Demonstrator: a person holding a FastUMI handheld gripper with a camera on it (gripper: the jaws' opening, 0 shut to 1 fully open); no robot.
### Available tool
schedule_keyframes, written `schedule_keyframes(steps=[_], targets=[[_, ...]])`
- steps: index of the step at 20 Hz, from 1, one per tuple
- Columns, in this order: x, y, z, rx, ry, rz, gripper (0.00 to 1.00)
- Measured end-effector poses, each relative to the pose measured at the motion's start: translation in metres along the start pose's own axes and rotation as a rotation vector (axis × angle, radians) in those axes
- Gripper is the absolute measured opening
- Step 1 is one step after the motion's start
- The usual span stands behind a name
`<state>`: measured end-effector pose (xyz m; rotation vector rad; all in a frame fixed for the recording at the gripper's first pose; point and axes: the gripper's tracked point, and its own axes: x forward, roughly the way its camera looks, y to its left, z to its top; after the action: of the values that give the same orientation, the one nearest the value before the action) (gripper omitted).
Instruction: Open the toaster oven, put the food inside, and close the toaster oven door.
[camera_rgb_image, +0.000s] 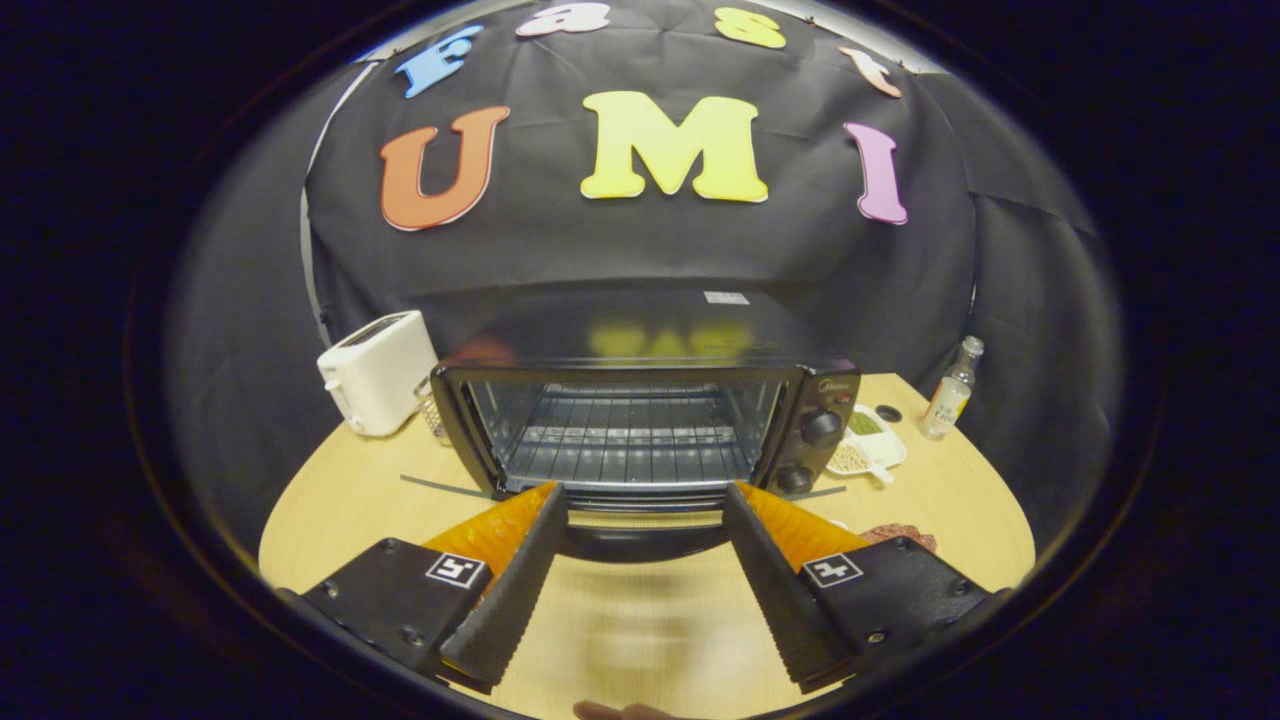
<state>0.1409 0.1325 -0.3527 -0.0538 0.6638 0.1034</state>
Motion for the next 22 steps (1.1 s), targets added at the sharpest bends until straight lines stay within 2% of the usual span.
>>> schedule_keyframes(steps=[10,14,16,17,19,22], targets=[[-0.015,-0.004,-0.07,0.013,0.112,0.002,1.0],[-0.009,-0.007,-0.118,0.024,0.257,0.008,1.0],[0.0,-0.008,-0.141,0.072,0.333,0.033,1.0],[0.003,-0.01,-0.147,0.082,0.355,0.038,1.0],[0.003,-0.013,-0.139,0.073,0.318,0.042,1.0],[-0.006,-0.008,-0.138,0.044,0.319,0.104,0.99]])
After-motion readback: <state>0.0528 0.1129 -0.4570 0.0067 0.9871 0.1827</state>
